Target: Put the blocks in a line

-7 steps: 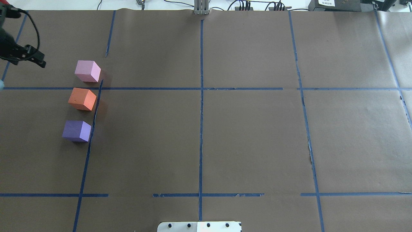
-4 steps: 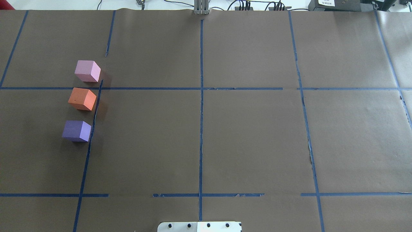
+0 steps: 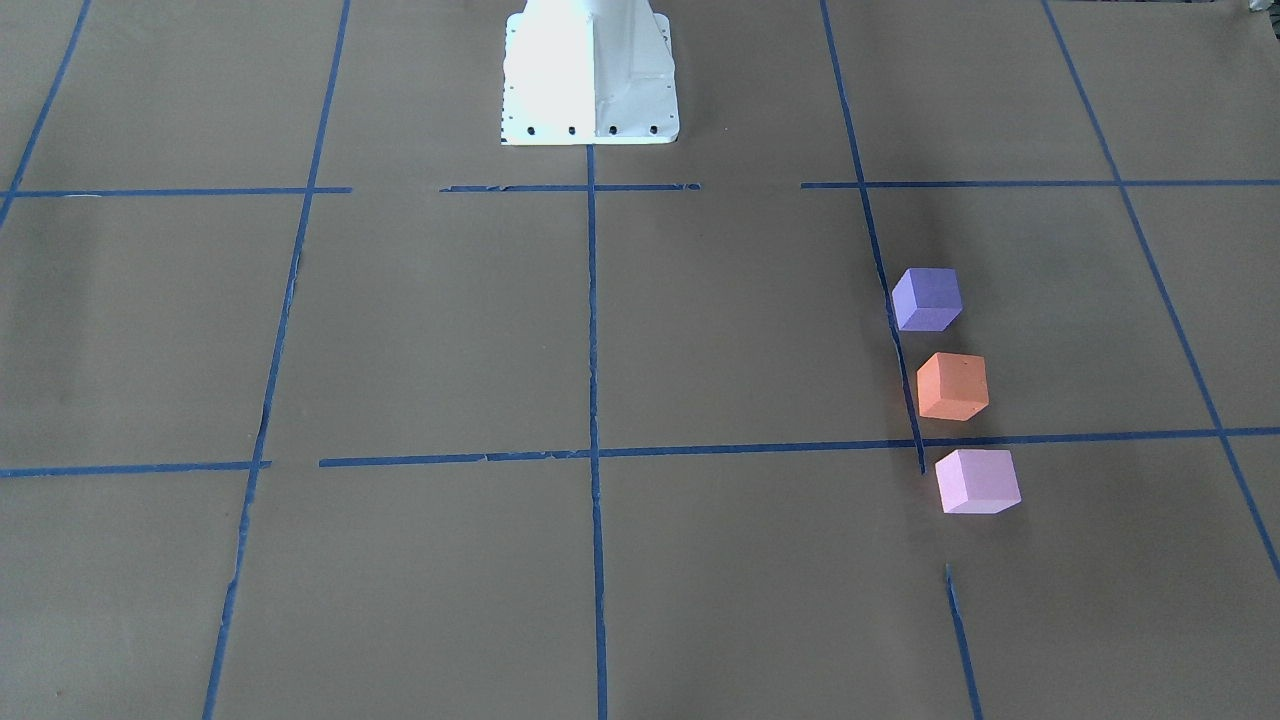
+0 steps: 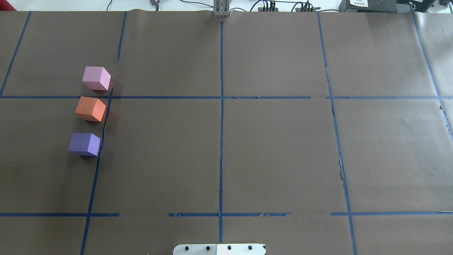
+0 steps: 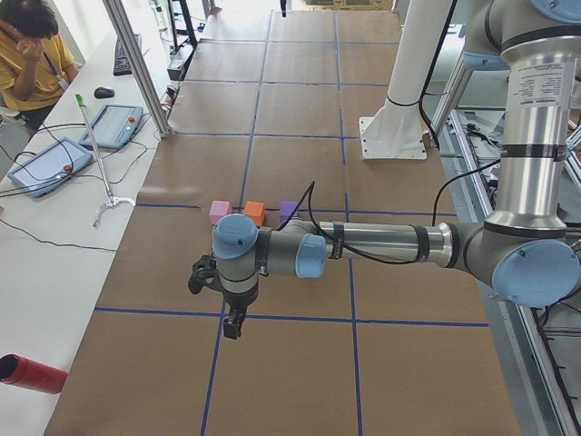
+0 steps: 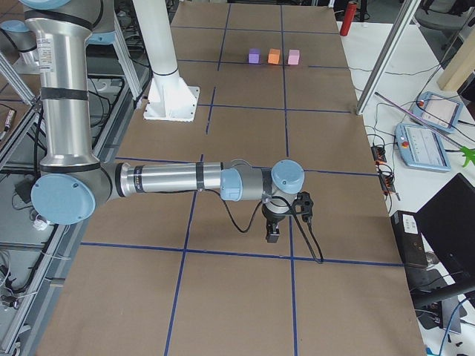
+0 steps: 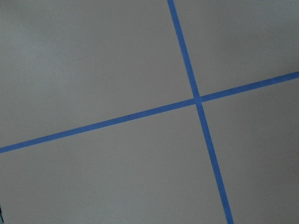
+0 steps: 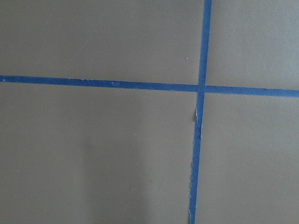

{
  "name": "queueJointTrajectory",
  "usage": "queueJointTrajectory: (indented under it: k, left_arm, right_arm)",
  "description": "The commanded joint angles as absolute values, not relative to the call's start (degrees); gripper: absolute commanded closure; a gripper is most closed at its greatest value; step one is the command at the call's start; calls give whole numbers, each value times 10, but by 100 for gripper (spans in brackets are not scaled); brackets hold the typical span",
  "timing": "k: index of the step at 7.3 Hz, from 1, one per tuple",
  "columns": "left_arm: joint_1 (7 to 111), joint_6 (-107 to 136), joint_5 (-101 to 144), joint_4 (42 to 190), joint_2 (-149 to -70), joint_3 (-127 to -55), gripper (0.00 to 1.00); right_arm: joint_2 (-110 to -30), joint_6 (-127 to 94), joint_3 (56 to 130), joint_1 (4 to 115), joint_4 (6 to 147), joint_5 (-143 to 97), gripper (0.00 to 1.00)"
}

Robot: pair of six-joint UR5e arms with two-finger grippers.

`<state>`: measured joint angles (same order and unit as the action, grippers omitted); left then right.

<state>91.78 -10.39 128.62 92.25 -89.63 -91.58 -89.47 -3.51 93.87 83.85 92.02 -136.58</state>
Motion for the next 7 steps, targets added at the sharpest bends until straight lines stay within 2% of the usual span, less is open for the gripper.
queueJointTrajectory:
  k: [1, 7]
  left_arm:
    - [925, -71, 1336, 908, -898, -917, 0]
    - [925, -72, 1334, 925, -893, -929, 0]
  right_arm:
    - [-895, -35, 939, 838, 920, -1366, 0]
    - [-895, -35, 939, 838, 920, -1366, 0]
